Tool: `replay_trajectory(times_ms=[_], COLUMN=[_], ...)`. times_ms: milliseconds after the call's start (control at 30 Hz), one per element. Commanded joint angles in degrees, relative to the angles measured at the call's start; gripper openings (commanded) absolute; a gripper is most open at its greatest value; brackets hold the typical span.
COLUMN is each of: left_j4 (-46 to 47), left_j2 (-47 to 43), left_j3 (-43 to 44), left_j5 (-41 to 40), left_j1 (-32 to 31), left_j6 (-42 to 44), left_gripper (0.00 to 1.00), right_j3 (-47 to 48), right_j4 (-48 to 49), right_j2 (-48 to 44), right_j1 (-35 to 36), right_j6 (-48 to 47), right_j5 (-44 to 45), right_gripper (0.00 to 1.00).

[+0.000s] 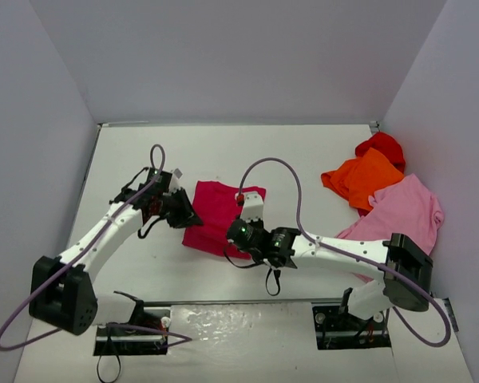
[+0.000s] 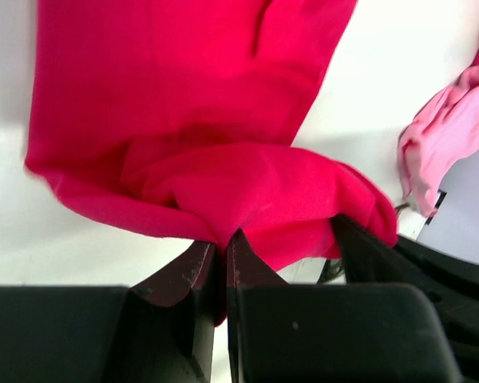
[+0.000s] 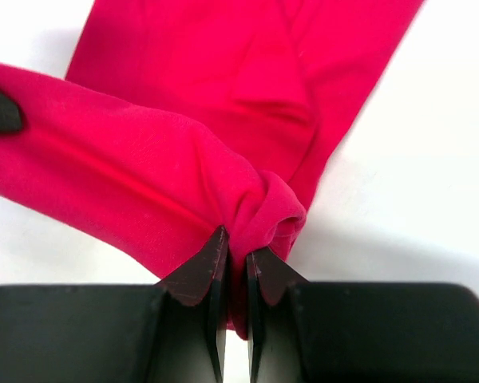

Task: Fold and stack the t-shirts
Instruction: Fold the long partially folded tshirt into a neat square

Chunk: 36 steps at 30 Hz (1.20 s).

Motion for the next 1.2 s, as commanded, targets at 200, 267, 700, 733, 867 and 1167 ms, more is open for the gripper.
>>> replay_trajectory(times_ms=[200, 267, 700, 733, 867, 1167], left_j4=[11.11, 13.19, 16.34, 16.07, 16.18, 15.28], left_j2=[14.24, 16.17, 21.49, 21.71, 23.01, 30.01], left_j3=[11.15, 11.55, 21.22, 22.68, 27.82, 35.2], left_j5=[-1.96, -1.44, -1.18, -1.66, -2.92, -2.48], left_j1=[0.87, 0.87, 0.95, 0.95, 0.95, 1.12], left_j6=[2.93, 2.19, 1.65, 1.86, 1.91, 2.78], left_gripper=[0.0, 0.0, 0.0, 0.0, 0.1, 0.39], right_j3=[3.06, 3.77, 9.98, 10.08, 10.69, 16.07], right_j4=[6.58, 9.67, 15.34, 15.88, 17.99, 23.73], right_j2=[5.64, 6.66, 11.47, 11.63, 13.57, 21.85], right_j1=[-8.26, -9.34, -15.53, -15.75, -16.98, -21.01], right_j6=[-11.01, -12.37, -18.65, -18.98, -19.86, -23.43], right_j5=[4.32, 3.79, 3.46, 3.51, 3.83, 2.54], right_gripper=[0.0, 0.0, 0.0, 0.01, 0.02, 0.04])
